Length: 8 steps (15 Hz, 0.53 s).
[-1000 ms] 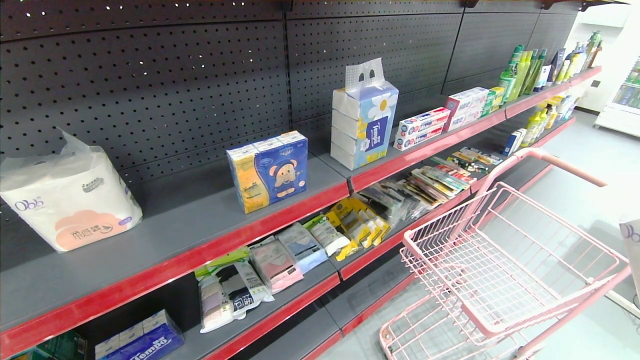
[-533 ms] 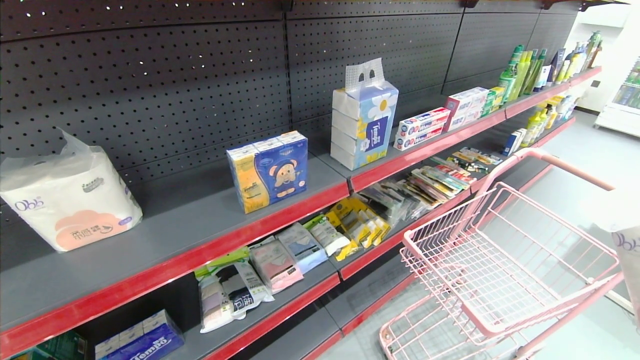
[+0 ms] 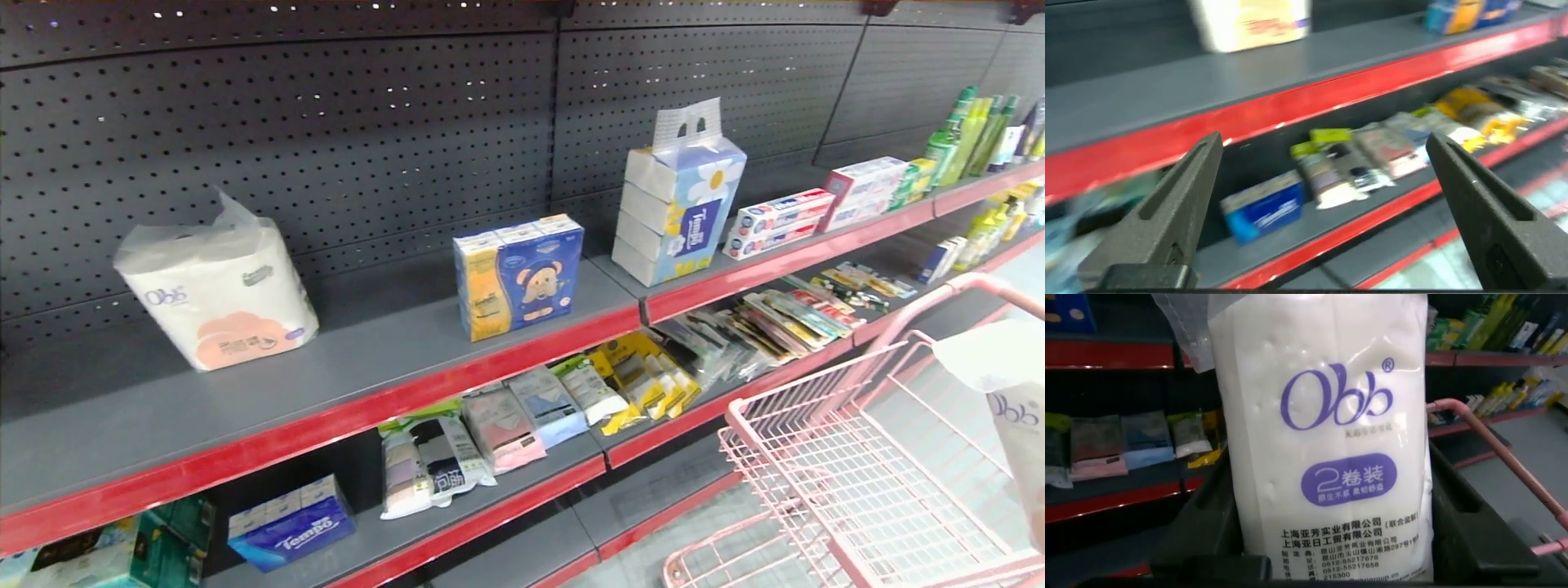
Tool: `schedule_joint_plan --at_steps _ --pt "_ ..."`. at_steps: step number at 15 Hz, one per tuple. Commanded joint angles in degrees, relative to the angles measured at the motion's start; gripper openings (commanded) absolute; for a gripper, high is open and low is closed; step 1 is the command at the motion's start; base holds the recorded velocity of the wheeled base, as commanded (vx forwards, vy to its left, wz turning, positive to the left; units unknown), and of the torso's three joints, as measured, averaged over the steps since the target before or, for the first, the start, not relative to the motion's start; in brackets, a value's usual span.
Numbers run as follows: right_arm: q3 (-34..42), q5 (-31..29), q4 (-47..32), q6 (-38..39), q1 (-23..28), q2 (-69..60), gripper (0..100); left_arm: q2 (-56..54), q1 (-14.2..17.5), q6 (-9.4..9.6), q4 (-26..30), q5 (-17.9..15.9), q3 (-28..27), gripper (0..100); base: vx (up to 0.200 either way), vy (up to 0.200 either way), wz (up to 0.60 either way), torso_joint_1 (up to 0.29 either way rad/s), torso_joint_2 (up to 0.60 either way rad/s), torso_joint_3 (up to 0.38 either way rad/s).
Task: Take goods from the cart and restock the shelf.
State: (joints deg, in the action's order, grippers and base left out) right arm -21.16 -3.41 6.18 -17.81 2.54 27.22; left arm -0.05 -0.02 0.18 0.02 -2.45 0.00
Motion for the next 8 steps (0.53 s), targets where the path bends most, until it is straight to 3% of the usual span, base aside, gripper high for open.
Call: schedule_joint_plan --at_steps 1,8 --pt "0.07 -0.01 -0.03 -0.03 0.01 0.29 0 0.05 0.02 -0.01 -0.02 -0.01 0.00 100 0.000 0.000 0.60 0.002 0.00 0.002" --pt "0.42 0.07 -0.03 -0.03 -0.07 0.64 0 0.05 0.02 0.08 -0.02 -0.01 0.00 100 0.000 0.000 0.60 0.004 0.01 0.004"
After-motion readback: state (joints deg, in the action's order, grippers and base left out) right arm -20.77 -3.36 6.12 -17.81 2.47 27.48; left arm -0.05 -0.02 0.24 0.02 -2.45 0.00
